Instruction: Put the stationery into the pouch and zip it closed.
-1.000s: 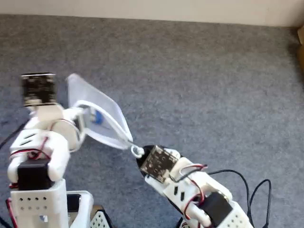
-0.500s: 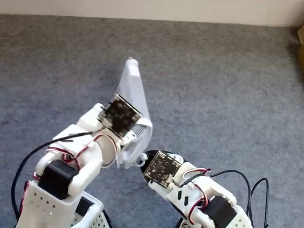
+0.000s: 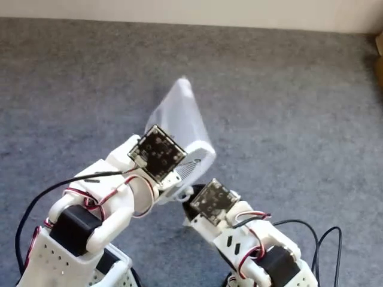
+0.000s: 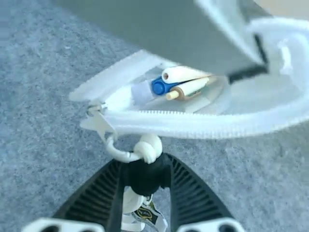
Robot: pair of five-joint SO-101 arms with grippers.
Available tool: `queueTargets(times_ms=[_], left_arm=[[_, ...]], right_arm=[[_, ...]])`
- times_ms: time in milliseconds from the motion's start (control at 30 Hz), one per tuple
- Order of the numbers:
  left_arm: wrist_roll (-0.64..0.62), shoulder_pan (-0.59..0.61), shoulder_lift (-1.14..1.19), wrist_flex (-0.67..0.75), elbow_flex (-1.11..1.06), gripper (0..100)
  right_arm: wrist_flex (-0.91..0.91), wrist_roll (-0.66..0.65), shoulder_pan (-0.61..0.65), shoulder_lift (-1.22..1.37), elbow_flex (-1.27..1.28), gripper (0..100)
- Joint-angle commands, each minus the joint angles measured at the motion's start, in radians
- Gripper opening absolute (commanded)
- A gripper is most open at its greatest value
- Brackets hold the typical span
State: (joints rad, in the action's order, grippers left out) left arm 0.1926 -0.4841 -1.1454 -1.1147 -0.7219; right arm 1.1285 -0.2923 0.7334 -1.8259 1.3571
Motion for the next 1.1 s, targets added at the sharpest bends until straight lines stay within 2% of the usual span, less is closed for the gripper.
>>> queueTargets(times_ms=[0,167,300,500,733,833,933,1067], left_arm=[[-0.066,0.012,-0.015,0.015,0.102,23],[-0.095,0.015,-0.015,-0.043,0.168,23],[-0.080,0.056,-0.015,-0.127,0.214,23],[0.158,0.067,-0.015,-0.278,0.220,24],[0.288,0.070,-0.013,-0.382,0.213,27],[0.295,0.070,-0.013,-0.393,0.211,30],[0.310,0.070,-0.013,-0.382,0.180,30],[0.365,0.071,-0.013,-0.267,0.079,30]], right_arm=[[-0.027,0.023,-0.028,-0.010,-0.074,0.5],[-0.035,0.023,-0.039,-0.012,-0.079,0.5],[-0.064,0.025,-0.117,-0.012,-0.081,0.5],[-0.102,0.025,-0.191,-0.012,-0.082,0.5],[-0.099,0.052,-0.193,-0.012,-0.127,0.5],[-0.097,0.118,-0.193,-0.012,-0.166,0.5],[-0.097,0.120,-0.193,-0.012,-0.174,0.5],[-0.097,0.121,-0.193,-0.012,-0.174,0.5]])
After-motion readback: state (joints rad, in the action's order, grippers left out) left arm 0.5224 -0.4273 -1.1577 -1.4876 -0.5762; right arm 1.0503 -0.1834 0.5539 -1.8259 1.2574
